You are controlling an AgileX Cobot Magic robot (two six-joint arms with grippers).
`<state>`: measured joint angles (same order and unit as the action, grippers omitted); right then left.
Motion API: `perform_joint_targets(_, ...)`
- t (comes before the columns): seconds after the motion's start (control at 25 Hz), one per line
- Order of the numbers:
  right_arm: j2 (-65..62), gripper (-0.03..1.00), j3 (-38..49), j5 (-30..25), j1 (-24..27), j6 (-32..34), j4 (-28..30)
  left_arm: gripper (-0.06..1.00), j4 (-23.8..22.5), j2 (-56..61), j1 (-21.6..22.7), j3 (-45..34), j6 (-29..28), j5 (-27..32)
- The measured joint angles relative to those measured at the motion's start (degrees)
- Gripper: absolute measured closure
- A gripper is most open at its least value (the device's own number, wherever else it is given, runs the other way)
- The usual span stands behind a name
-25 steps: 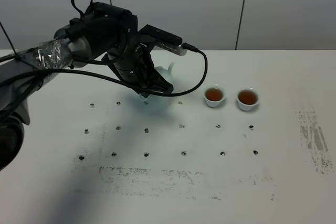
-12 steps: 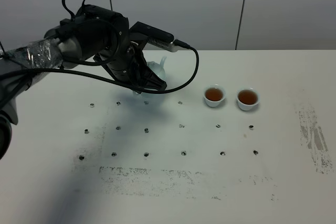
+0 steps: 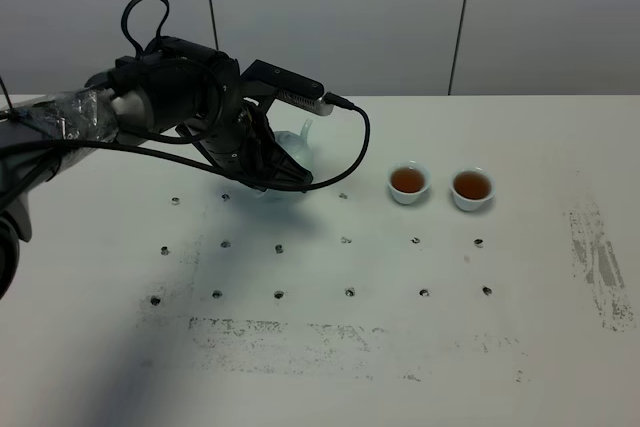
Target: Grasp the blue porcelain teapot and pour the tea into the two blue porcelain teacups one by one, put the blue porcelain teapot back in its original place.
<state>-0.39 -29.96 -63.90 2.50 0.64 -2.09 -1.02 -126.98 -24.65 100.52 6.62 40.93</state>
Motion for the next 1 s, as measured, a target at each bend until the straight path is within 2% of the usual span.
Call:
perform_joint_targets(0.2,0.0,0.73,0.0,0.0,0.0,0.0,0.0,0.84,1.02,0.04,-0.53,0.0,1.4,-3.3)
perform_joint_targets(0.44,0.0,0.73,0.0,0.0,0.0,0.0,0.0,0.84,1.41,0.18,-1.06,-0.24,1.65,-3.08)
perform_joint_targets(0.76,0.0,0.73,0.0,0.0,0.0,0.0,0.0,0.84,1.02,3.17,-0.46,-6.28,1.76,-5.41)
perform_joint_targets(1.0,0.0,0.73,0.0,0.0,0.0,0.0,0.0,0.84,0.62,3.72,0.3,-6.95,1.73,-5.8)
